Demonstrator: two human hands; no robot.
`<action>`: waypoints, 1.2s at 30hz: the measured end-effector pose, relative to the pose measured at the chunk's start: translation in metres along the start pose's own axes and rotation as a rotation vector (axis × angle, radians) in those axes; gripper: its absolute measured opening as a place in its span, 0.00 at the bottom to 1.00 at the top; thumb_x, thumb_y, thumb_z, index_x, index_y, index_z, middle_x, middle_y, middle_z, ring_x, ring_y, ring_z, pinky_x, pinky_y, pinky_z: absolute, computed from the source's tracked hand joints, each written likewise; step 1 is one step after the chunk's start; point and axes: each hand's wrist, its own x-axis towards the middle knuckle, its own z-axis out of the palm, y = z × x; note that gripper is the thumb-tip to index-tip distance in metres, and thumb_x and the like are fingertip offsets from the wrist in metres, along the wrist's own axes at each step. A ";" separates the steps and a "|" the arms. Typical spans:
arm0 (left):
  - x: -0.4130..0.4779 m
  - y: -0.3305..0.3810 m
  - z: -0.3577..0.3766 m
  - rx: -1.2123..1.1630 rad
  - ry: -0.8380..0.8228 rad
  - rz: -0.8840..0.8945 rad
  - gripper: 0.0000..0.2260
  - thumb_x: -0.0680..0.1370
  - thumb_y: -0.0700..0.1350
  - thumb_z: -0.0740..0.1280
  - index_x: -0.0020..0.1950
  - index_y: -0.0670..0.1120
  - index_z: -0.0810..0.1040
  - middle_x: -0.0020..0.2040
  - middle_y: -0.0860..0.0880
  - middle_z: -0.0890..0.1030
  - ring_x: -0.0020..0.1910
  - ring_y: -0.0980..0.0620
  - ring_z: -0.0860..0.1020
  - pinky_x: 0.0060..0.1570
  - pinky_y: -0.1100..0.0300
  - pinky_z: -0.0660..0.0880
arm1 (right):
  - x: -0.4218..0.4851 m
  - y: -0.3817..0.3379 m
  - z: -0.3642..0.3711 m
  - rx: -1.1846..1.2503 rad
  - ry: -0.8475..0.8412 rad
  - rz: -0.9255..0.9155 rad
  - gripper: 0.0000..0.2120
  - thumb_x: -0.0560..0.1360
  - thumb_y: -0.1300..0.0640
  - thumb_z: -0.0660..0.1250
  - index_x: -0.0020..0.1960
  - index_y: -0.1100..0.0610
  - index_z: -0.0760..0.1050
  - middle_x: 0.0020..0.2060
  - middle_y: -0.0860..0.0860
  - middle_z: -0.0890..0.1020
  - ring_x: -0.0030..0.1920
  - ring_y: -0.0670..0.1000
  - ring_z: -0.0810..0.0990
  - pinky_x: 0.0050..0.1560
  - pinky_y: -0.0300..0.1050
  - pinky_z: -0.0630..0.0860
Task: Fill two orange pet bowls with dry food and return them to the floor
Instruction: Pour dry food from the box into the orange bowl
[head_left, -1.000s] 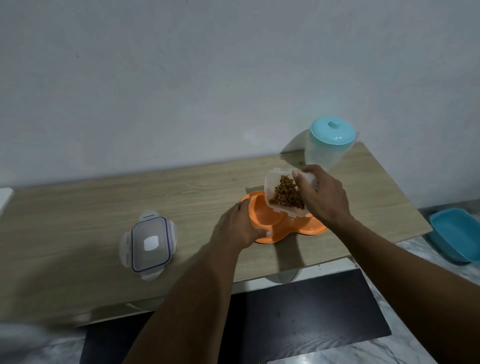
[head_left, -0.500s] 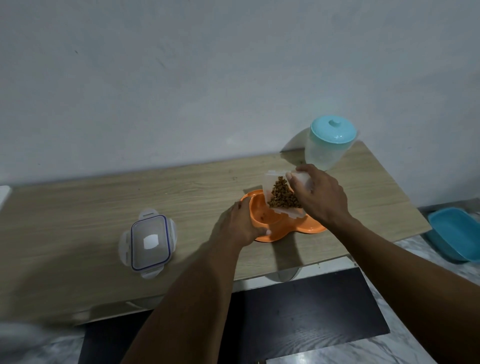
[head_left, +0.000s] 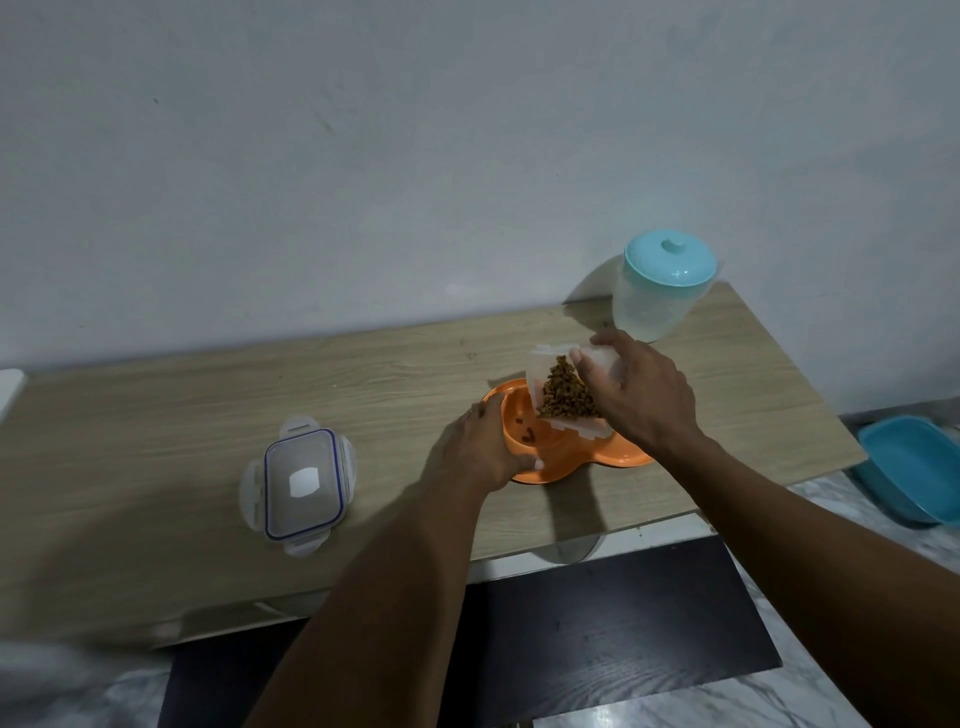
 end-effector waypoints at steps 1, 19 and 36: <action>0.000 0.000 0.000 0.000 0.001 0.000 0.51 0.55 0.71 0.73 0.74 0.62 0.58 0.70 0.53 0.74 0.67 0.46 0.74 0.62 0.43 0.74 | 0.000 0.000 0.000 -0.002 0.001 -0.003 0.30 0.76 0.27 0.52 0.65 0.47 0.73 0.56 0.51 0.82 0.51 0.54 0.81 0.47 0.52 0.78; 0.000 0.002 0.000 0.029 -0.003 -0.017 0.49 0.57 0.67 0.77 0.72 0.62 0.57 0.68 0.51 0.75 0.66 0.44 0.75 0.62 0.43 0.74 | 0.000 -0.006 -0.003 -0.114 0.014 -0.085 0.29 0.76 0.29 0.54 0.66 0.46 0.72 0.58 0.51 0.81 0.51 0.55 0.82 0.46 0.52 0.78; 0.001 0.003 0.000 0.011 -0.010 -0.019 0.50 0.60 0.65 0.79 0.76 0.59 0.58 0.70 0.49 0.74 0.68 0.44 0.73 0.64 0.45 0.73 | 0.002 -0.005 -0.001 -0.095 0.021 -0.076 0.31 0.75 0.27 0.52 0.65 0.47 0.72 0.58 0.51 0.81 0.51 0.54 0.82 0.46 0.54 0.80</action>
